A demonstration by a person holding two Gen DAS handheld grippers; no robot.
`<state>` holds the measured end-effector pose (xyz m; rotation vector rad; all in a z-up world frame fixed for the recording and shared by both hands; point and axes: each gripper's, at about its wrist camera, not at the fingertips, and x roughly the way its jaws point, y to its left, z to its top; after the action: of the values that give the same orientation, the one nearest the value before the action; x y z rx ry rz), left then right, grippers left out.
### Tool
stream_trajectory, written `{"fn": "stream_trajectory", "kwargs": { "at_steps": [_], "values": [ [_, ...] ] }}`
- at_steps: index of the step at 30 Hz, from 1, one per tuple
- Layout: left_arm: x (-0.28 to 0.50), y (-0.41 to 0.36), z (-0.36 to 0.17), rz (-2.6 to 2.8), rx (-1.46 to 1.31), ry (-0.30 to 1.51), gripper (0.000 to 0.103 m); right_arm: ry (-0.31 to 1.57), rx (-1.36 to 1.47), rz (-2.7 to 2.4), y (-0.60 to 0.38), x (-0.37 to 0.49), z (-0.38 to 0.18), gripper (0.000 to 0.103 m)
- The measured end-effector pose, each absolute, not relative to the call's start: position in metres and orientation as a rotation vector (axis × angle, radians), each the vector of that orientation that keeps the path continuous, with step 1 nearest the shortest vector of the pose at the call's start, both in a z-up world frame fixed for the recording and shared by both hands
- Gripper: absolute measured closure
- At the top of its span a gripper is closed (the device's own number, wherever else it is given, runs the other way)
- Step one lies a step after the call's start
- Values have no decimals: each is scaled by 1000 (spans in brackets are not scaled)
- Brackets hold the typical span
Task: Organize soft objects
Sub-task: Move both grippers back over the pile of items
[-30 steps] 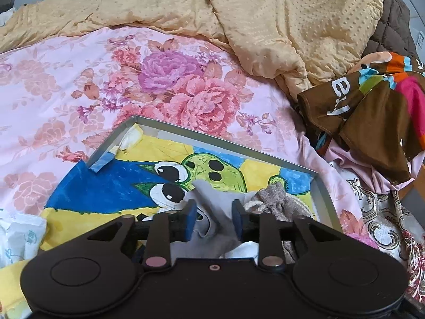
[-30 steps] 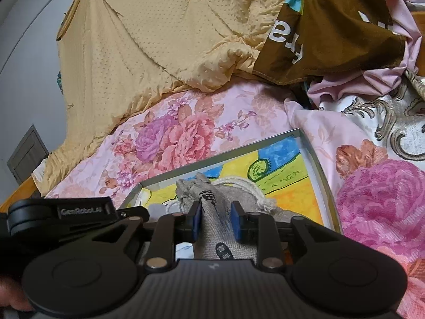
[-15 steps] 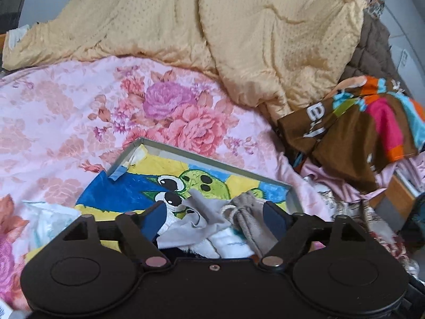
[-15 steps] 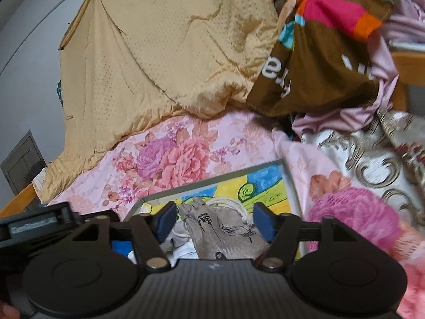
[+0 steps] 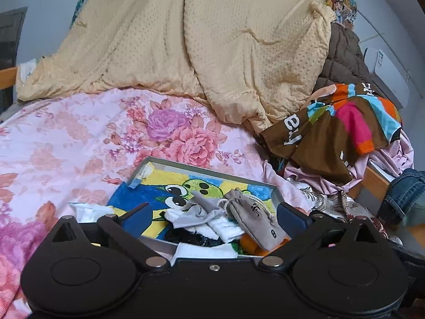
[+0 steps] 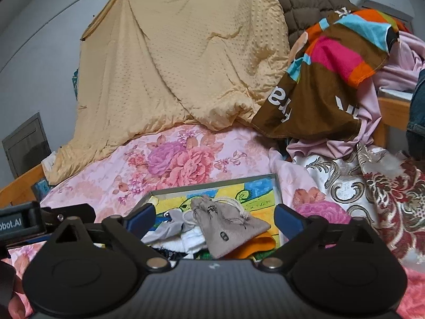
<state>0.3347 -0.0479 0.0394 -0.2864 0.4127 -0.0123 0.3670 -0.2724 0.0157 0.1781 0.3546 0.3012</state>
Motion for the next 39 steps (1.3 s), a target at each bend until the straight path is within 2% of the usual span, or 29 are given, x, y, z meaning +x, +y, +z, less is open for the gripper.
{"fn": "stream_trajectory", "kwargs": {
  "at_steps": [21,39],
  "values": [
    [221,-21,30,-5,-234,333,1,218,140,319,-266,252,12,0],
    [155,8,-13,17,-215,421,1,422,109,330,-242,204,-29,0]
  ]
}}
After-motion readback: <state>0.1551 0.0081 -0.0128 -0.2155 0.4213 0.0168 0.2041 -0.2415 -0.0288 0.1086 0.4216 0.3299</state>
